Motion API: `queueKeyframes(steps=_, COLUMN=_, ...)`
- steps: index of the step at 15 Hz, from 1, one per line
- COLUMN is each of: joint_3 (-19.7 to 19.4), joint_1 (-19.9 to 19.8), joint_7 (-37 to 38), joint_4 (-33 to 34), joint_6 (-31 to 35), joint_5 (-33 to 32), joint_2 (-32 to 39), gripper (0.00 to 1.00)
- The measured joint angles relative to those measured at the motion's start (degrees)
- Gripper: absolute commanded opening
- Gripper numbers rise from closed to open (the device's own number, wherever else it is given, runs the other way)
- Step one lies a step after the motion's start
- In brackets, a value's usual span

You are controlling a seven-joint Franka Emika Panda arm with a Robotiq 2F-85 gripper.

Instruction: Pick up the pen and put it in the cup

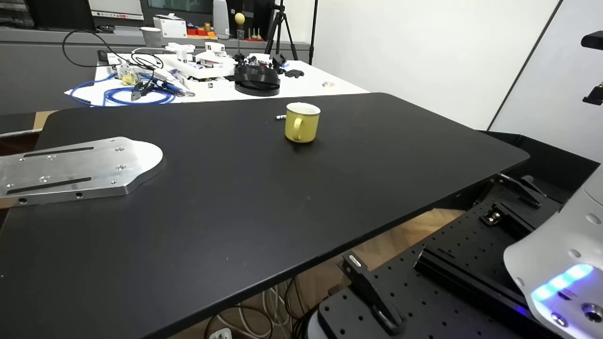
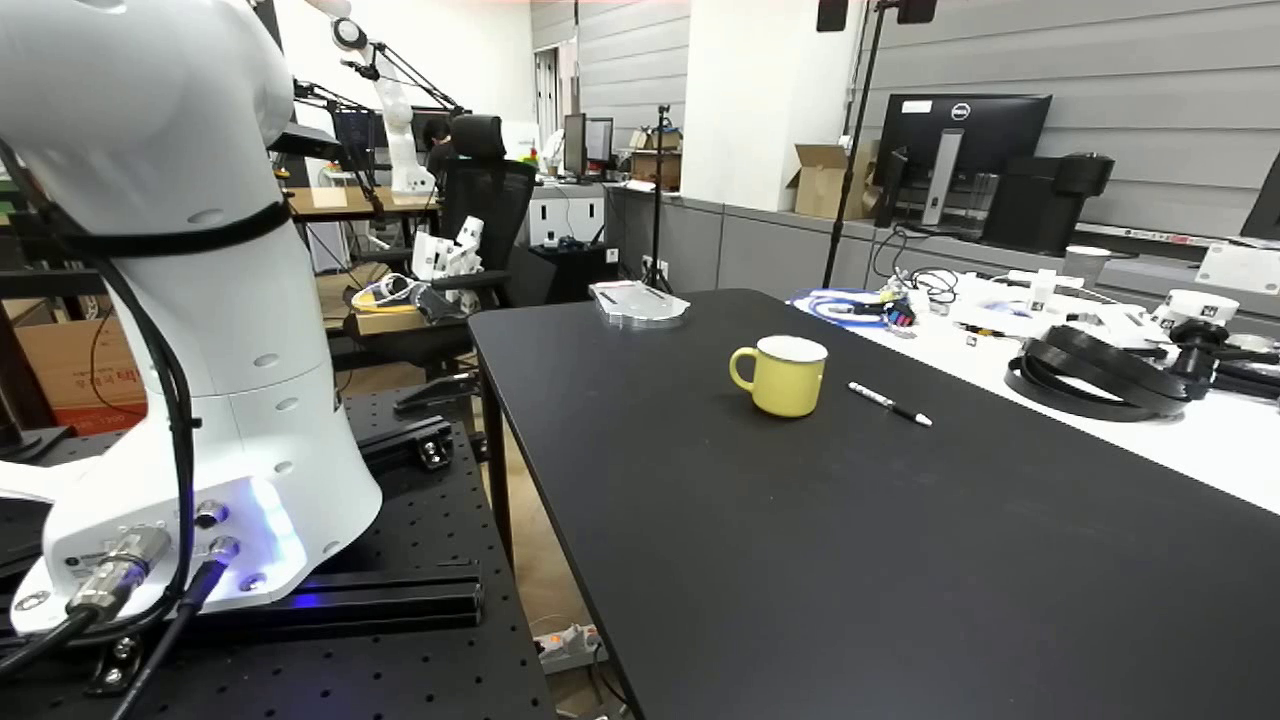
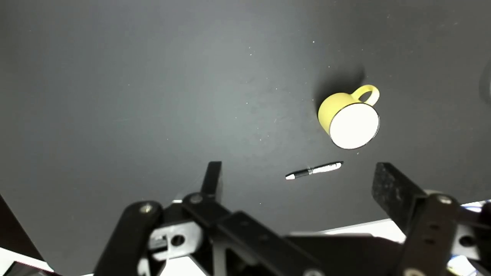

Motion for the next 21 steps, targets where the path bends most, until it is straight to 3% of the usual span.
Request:
queueKeyframes(steps=7, joint_3=0.59, joint_1=-3.84, joint_7=11.74, joint_4=6.30, joint_6=4.39, joint_5=0.25, joint_2=8.20, gripper=1.00)
queueKeyframes(steps=15, joint_3=1.59, joint_1=-4.40, joint_7=32.97, joint_4=29.19, joint_6=3.67, joint_5=2.04, joint_2=30.04, gripper=1.00)
queueKeyframes(steps=21, joint_3=3.27, joint_1=0.13, joint_7=55.10, joint_4=46.55, joint_6=3.28, joint_5=4.85, joint_2=44.34, gripper=1.00)
